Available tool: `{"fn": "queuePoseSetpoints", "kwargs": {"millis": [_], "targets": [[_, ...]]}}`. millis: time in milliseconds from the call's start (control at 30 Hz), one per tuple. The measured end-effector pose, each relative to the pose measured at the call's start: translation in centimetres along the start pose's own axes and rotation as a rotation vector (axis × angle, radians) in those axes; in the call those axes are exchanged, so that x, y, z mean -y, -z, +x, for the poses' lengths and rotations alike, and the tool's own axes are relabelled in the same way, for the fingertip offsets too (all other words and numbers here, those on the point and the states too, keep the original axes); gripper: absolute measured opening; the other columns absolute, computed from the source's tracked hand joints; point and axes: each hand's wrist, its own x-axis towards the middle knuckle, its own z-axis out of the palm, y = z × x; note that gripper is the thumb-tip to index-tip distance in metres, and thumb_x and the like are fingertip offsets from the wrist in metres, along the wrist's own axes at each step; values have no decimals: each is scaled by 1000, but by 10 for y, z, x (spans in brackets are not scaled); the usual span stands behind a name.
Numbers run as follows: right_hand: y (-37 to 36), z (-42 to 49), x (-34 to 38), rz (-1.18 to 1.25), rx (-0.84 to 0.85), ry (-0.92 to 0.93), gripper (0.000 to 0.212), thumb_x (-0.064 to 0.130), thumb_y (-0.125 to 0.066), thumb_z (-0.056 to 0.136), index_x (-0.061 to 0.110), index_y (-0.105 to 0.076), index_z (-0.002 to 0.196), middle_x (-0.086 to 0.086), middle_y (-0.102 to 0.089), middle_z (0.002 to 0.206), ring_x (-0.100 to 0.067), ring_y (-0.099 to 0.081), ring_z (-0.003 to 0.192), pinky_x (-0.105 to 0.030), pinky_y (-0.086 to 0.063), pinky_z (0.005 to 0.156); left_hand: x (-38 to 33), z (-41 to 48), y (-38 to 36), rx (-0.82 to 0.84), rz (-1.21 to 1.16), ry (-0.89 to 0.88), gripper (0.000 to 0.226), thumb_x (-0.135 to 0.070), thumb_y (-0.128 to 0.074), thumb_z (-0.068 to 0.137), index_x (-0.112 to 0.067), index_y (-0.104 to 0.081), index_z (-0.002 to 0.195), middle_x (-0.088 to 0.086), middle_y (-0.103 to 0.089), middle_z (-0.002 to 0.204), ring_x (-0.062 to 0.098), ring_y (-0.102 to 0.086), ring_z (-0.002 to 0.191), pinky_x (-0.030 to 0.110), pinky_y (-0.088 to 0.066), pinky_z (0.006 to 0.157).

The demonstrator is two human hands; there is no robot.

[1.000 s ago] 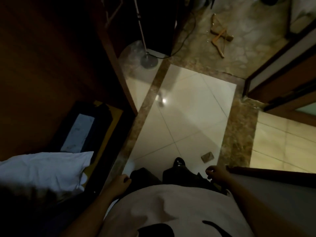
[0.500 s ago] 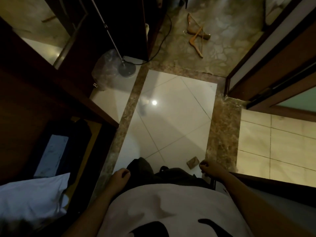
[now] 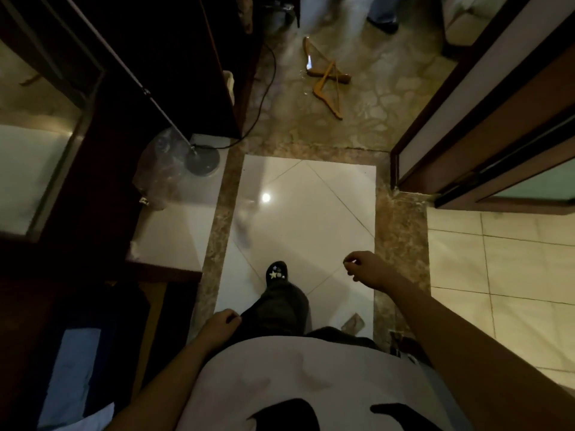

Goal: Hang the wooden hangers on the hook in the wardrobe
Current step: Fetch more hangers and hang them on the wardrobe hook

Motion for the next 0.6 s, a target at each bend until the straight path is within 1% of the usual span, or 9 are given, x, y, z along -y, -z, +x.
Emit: {"fn": "queuePoseSetpoints", "kwargs": {"millis": [100,167,200,267,333,400,467,533,600], "targets": [[20,19,15,45,-27,-39,29,19,-47,93,3,-61,113,-19,-65,109,-30,-62,94,-39,-49,88,-38,34,44,43,79,-45,18,-18,-43,96,-7,-57,93,13,-58,98,18,-51,91,26,-39,76],[30,29,19,97,-59,-72,29,19,-46,94,2,-60,113,-18,-65,107,-28,-62,90,-40,-50,87,-63,59,73,45,99,-83,17,-18,-43,96,-11,-54,84,7,-55,86,20,-52,87,30,-43,75],[36,32,21,123,-69,-92,28,18,-46,94,2,-60,113,-18,-65,104,-27,-62,86,-39,-50,86,-77,70,87,45,116,-98,18,-19,-43,96,-12,-54,84,3,-53,81,19,-51,85,29,-45,72],[44,35,19,176,-82,-146,28,16,-45,95,0,-59,112,-14,-63,95,-27,-62,84,-40,-51,84,-107,89,112,43,190,-135,19,-22,-42,97,-9,-56,94,0,-51,80,15,-49,79,19,-38,61],[51,38,12,240,-92,-207,26,14,-45,94,-2,-59,110,-14,-61,92,-29,-61,84,-43,-52,83,-141,107,133,32,211,-185,21,-21,-43,96,-6,-58,100,5,-55,87,17,-51,80,17,-36,60],[59,42,4,302,-101,-271,22,11,-45,94,-3,-59,106,-15,-59,89,-27,-58,80,-39,-51,77,-179,124,151,35,174,-237,18,-18,-45,96,-7,-59,95,11,-58,92,21,-54,85,25,-44,67],[70,48,-5,341,-106,-325,17,7,-45,93,-2,-58,98,-11,-56,79,-21,-54,71,-32,-47,67,-219,140,164,47,133,-281,15,-16,-45,95,-8,-57,90,14,-59,91,23,-55,86,34,-48,80],[84,59,-13,354,-104,-382,19,5,-43,94,-5,-58,95,-7,-51,74,-14,-49,63,-24,-43,59,-258,156,172,55,98,-310,15,-16,-45,94,-8,-58,91,12,-59,91,24,-56,86,35,-47,84],[100,75,-22,366,-98,-429,26,5,-41,94,-15,-55,100,-9,-49,76,-12,-47,62,-21,-41,56,-295,173,178,46,61,-327,18,-18,-45,95,-7,-60,95,11,-60,94,24,-58,89,35,-47,87]]}}
